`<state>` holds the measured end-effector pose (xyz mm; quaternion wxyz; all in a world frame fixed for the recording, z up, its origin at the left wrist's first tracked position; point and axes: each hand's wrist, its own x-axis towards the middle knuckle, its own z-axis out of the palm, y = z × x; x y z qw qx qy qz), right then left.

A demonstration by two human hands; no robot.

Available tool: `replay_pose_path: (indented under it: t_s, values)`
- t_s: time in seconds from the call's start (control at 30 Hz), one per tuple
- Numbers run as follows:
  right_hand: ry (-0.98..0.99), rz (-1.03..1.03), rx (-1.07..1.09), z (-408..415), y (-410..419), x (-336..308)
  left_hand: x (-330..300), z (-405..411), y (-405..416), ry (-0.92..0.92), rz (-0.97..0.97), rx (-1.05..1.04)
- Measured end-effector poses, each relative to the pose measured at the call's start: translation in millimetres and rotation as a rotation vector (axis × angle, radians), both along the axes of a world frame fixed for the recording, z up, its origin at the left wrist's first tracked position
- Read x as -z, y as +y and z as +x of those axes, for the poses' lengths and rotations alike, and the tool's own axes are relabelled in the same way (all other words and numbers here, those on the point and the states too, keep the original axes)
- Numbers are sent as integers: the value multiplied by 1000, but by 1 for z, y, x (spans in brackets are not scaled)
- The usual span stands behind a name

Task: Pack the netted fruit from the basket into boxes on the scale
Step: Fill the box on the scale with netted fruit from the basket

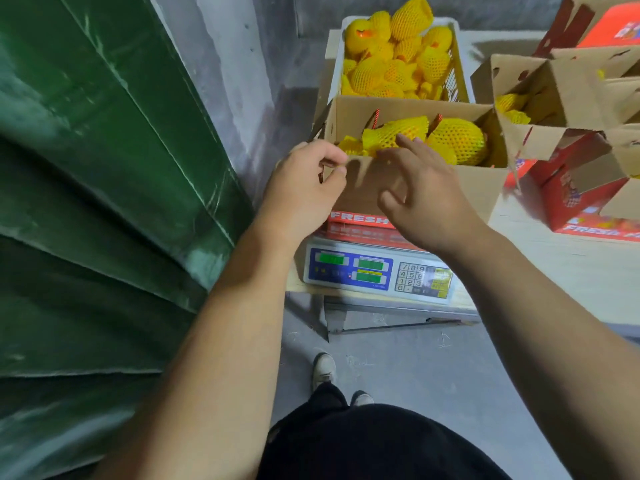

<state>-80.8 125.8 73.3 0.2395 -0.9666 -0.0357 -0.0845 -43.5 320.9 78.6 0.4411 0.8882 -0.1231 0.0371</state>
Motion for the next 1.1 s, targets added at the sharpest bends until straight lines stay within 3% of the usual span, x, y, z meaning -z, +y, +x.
replay_pose_path:
  t_s: [0.27,0.5,0.63,0.87,1.1]
  values:
    - [18,70,-45,-2,0,-6,11,-6,1,34,-37,-5]
    - [-14,95,-8,19,-3,-13,-1,14,-10,148,-312,24]
    - [-56,85,41,41,-6,-19,-1,40,-12,159,-296,52]
    - [-136,292,163,61,-24,-12,1,67,-39,129,-231,130]
    - [-86,261,182,128,-97,-33,-7,141,-64,91,-214,144]
